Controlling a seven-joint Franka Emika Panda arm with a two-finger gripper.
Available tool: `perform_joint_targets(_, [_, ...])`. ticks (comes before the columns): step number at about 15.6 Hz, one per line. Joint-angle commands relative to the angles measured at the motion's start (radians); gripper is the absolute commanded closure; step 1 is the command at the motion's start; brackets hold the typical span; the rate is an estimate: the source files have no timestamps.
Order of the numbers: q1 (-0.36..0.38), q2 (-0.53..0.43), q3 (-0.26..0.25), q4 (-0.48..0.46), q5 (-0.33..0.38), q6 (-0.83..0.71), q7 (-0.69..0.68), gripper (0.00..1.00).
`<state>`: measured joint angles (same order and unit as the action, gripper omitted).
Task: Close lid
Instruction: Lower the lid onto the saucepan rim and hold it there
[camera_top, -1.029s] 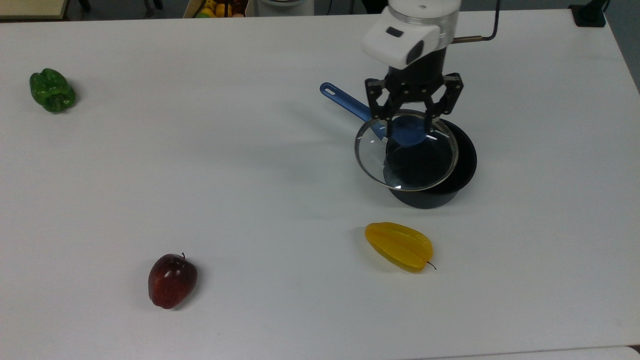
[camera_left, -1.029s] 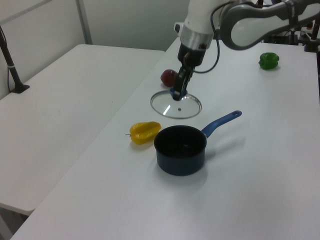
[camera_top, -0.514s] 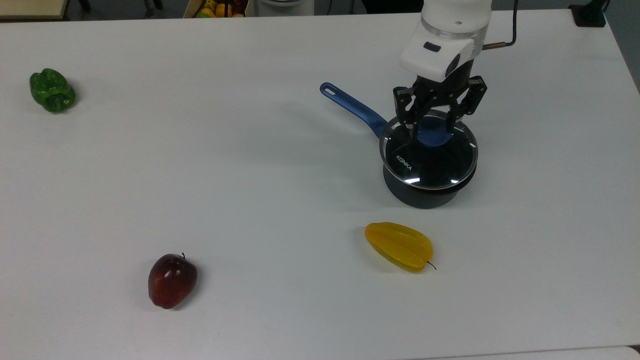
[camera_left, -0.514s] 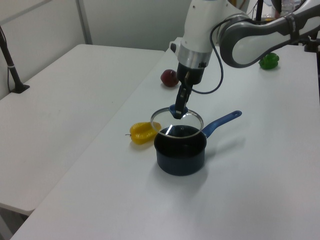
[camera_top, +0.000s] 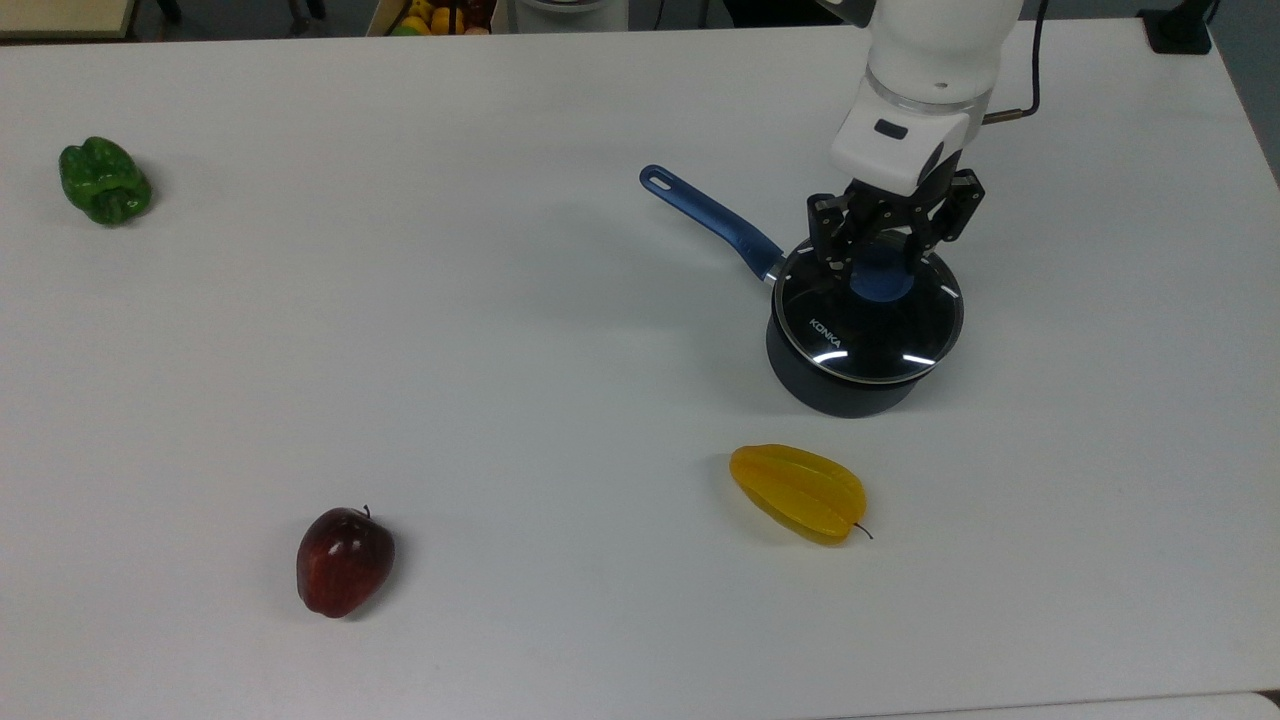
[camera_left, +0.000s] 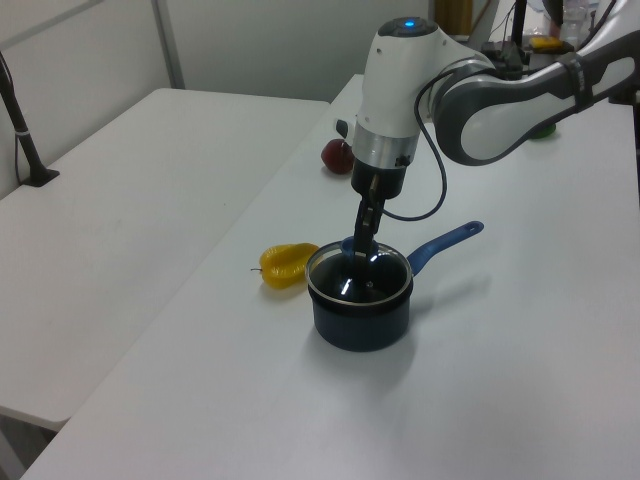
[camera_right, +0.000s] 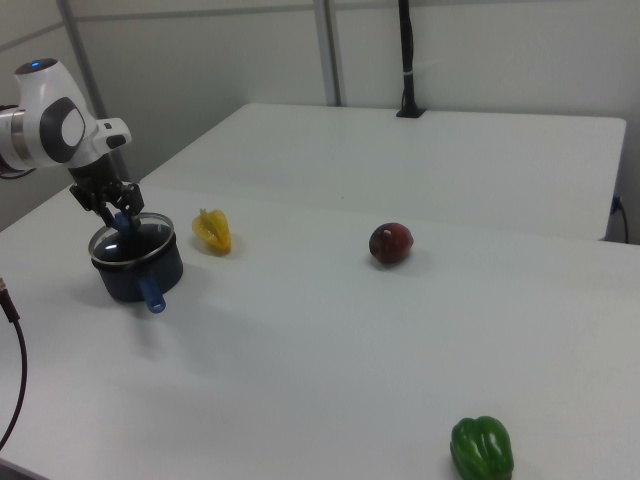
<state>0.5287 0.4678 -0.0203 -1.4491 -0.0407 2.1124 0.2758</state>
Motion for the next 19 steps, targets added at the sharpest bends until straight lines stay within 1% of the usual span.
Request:
perform_joint_targets(1, [0.004,0.014,0.0,0.018,0.01,0.001,-0.03,0.56])
perform_joint_targets(6, [0.004,0.012,0.0,0.012,0.008,0.0,-0.03,0.56])
perform_joint_targets(14, [0.014,0.012,0.0,-0.004,0.002,0.0,-0.026,0.51])
perform_joint_targets(15, [0.016,0.012,0.0,-0.005,0.002,0.0,-0.023,0.39])
perform_joint_targets(17, [0.016,0.012,0.0,-0.005,0.002,0.001,-0.02,0.0])
perform_joint_targets(19, [0.016,0.012,0.0,-0.004,0.001,0.001,-0.02,0.0])
